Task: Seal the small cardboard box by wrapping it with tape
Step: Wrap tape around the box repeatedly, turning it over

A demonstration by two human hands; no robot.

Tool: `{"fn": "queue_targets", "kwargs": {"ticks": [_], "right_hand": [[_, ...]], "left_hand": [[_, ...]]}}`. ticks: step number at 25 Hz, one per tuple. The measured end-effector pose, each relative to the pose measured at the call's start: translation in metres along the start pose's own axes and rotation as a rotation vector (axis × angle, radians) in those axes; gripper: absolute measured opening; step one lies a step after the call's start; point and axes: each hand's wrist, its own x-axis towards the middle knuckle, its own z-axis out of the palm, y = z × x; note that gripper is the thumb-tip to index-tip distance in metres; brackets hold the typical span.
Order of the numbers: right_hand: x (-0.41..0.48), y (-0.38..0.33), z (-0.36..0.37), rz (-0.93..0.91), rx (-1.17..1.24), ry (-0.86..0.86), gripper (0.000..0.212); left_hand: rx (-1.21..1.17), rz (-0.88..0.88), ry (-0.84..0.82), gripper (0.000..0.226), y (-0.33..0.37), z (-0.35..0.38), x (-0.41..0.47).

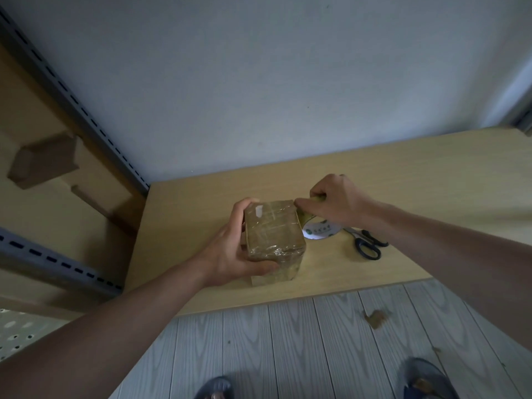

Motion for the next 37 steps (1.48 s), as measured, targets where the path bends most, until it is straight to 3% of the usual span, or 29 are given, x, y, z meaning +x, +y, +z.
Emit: {"fn": "queue_targets", "kwargs": {"ticks": [2, 5, 10, 14, 18, 26, 32, 37], "right_hand": [[0.0, 0.001, 0.001, 0.0, 0.019, 0.007, 0.058], [0.0, 0.001, 0.004, -0.033, 0.026, 0.032, 0.058], [0.001, -0.004, 0.009, -0.013, 0.037, 0.066, 0.056], [-0.003, 0.001, 0.013, 0.074, 0.09, 0.049, 0.056], [-0.012, 0.002, 0.016, 0.109, 0.152, 0.023, 0.052], [-0.019, 0.028, -0.01, 0.107, 0.38, -0.081, 0.063], [-0.025, 0.024, -0.012, -0.119, -0.105, 0.08, 0.057], [-0.031, 0.033, -0.008, -0.012, -0.016, 0.022, 0.062]], "left_hand": [[0.044, -0.042, -0.049, 0.113, 0.007, -0.009, -0.001], [-0.116, -0.172, -0.037, 0.078, 0.031, -0.017, 0.007], [-0.213, -0.468, 0.383, 0.043, 0.053, 0.014, 0.05], [-0.116, -0.36, 0.562, 0.04, 0.039, 0.024, 0.05], [-0.212, -0.269, 0.553, 0.026, 0.034, 0.021, 0.049], [-0.166, -0.214, 0.547, 0.03, 0.037, 0.019, 0.046], [-0.115, -0.203, 0.571, 0.032, 0.029, 0.02, 0.047], [0.009, -0.124, 0.557, 0.033, 0.025, 0.017, 0.046]]}}
